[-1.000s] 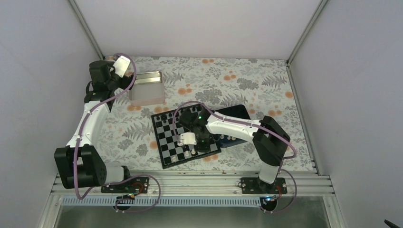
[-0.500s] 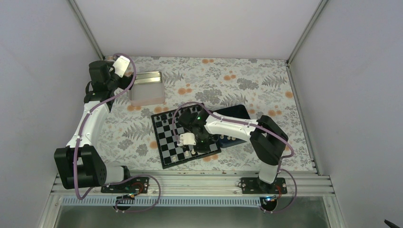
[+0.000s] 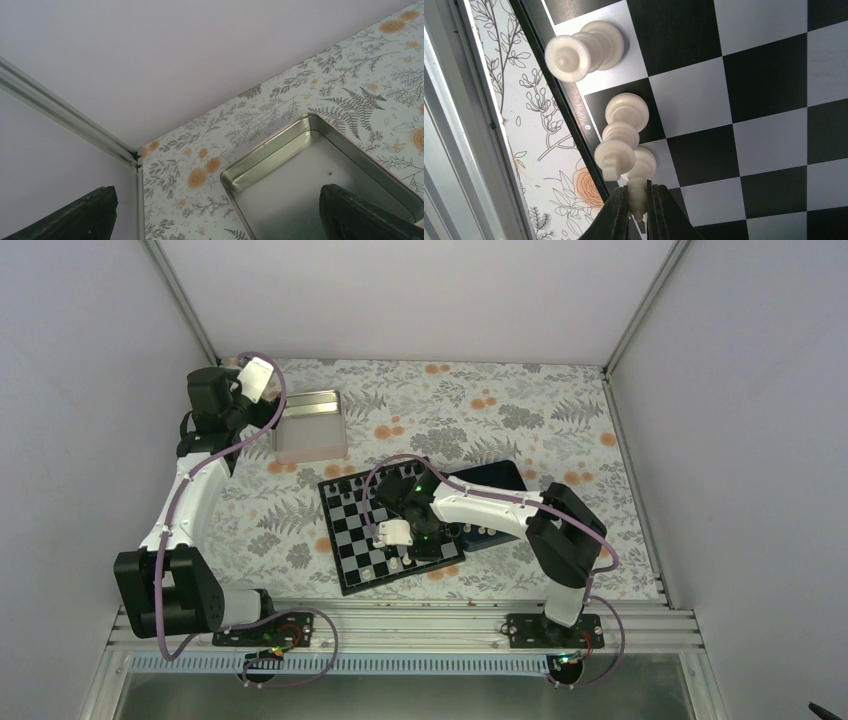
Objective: Set up the chess pieces on the board
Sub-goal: Place the chess piece on the chessboard.
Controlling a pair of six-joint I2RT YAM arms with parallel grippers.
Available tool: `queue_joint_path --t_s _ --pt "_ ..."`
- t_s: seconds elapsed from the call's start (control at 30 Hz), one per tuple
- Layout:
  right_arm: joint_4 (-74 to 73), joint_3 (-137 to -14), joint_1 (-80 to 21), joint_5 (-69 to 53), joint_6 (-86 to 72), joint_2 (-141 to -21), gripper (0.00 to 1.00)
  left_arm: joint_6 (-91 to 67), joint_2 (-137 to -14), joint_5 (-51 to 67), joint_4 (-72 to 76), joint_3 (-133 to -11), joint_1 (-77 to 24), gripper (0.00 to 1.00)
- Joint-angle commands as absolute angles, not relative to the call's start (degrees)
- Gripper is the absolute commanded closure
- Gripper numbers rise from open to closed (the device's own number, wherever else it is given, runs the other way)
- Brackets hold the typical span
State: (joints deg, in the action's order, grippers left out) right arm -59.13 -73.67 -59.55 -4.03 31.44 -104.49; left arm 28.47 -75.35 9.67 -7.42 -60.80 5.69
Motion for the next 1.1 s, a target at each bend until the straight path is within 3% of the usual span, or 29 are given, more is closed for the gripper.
queue_joint_path --t_s 0.0,0.8,1.07 --pt "-59.4 -72.8 -59.3 -2.7 30.6 -103.9 0.93 28.2 -74.5 10.5 -6.5 -60.7 6.0 0.00" --pt "-60.1 -73.4 -59.1 -3.8 30.6 -103.3 0.92 28.2 -74.5 10.5 -6.5 -60.5 6.1 0.00" --pt "-60.4 -74.5 -58.9 -3.3 30.3 -101.4 0.64 28.3 -74.5 10.5 -6.4 -60.5 6.1 0.00"
